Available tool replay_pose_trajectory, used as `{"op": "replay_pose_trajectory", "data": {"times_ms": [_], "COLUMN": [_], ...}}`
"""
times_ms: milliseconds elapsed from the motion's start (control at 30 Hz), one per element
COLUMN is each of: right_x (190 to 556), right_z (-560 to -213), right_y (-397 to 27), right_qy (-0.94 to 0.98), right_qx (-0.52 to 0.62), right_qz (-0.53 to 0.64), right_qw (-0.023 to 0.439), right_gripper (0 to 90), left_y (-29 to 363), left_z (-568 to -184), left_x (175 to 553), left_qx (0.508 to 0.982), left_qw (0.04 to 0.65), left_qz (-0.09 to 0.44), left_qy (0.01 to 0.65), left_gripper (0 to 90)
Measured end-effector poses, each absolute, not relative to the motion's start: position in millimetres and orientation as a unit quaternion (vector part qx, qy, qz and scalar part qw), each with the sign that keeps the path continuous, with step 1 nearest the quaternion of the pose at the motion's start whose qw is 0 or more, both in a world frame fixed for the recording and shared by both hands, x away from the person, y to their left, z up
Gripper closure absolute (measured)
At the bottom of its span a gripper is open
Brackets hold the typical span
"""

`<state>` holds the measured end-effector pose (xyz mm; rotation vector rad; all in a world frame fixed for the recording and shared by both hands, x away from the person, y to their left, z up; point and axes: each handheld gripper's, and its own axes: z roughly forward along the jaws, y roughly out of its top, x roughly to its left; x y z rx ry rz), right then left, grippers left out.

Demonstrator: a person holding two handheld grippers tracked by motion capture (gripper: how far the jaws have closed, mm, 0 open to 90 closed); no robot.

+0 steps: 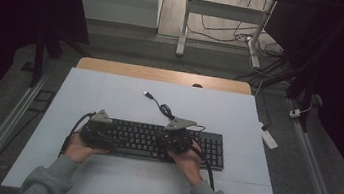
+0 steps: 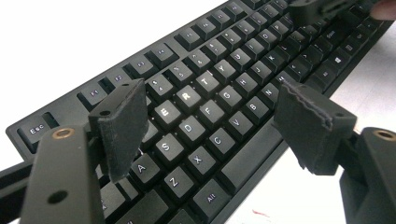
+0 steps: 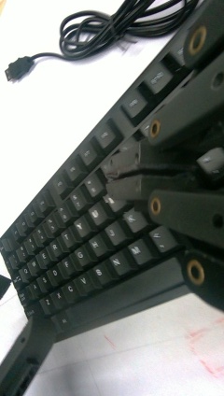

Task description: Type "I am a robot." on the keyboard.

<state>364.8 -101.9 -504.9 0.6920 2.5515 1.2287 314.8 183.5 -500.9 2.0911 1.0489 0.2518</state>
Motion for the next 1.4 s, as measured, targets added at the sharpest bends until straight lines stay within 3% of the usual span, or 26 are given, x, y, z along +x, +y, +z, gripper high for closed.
{"op": "replay_pose_trajectory", "data": {"times_ms": [367, 867, 1100, 1400], "right_x": [348, 335, 336, 336], "right_z": [-500, -501, -501, -503], "right_y": [-145, -171, -170, -168], "right_qy": [0.854, 0.85, 0.852, 0.854], "right_qx": [0.247, 0.251, 0.25, 0.245], "right_qz": [0.442, 0.445, 0.443, 0.441], "right_qw": [0.118, 0.125, 0.125, 0.124], "right_gripper": [59.5, 55.9, 55.9, 55.9], "left_y": [185, 187, 183, 166], "left_z": [-501, -501, -501, -504], "left_x": [315, 316, 315, 311], "left_qx": [0.816, 0.813, 0.817, 0.838], "left_qw": [0.384, 0.386, 0.391, 0.384], "left_qz": [0.104, 0.109, 0.111, 0.112], "left_qy": [0.42, 0.421, 0.41, 0.372], "left_gripper": [27.7, 34.6, 48.6, 84.0]}}
